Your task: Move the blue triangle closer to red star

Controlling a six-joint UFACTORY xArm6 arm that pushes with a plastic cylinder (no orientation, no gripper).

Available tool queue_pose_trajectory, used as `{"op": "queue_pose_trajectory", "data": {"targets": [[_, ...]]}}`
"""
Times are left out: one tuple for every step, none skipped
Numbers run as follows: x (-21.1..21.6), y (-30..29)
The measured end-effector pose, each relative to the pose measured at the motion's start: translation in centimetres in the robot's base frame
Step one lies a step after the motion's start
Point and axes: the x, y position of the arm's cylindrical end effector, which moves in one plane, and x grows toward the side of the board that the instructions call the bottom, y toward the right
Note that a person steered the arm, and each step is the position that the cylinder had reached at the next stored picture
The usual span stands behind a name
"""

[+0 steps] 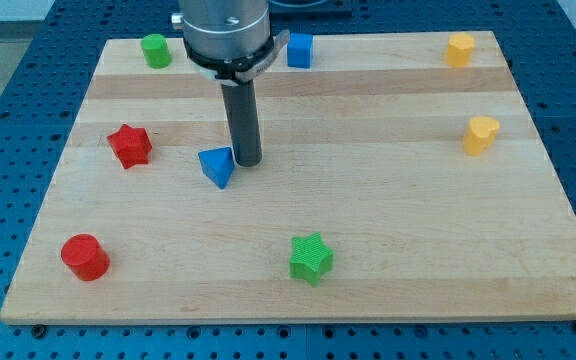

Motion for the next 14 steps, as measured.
{"op": "queue_pose_trajectory", "data": {"targets": [[-0.2, -0.4], [-0.1, -0.5], [0.6, -0.6], [1.7, -1.2], [2.9, -2.7], [4.0, -3.8], [5.0, -3.8], [5.3, -4.2], [5.3, -5.9], [5.3, -7.8], [5.3, -9.5], [6.0, -9.7], [7.2, -9.7], [7.8, -10.1]]}}
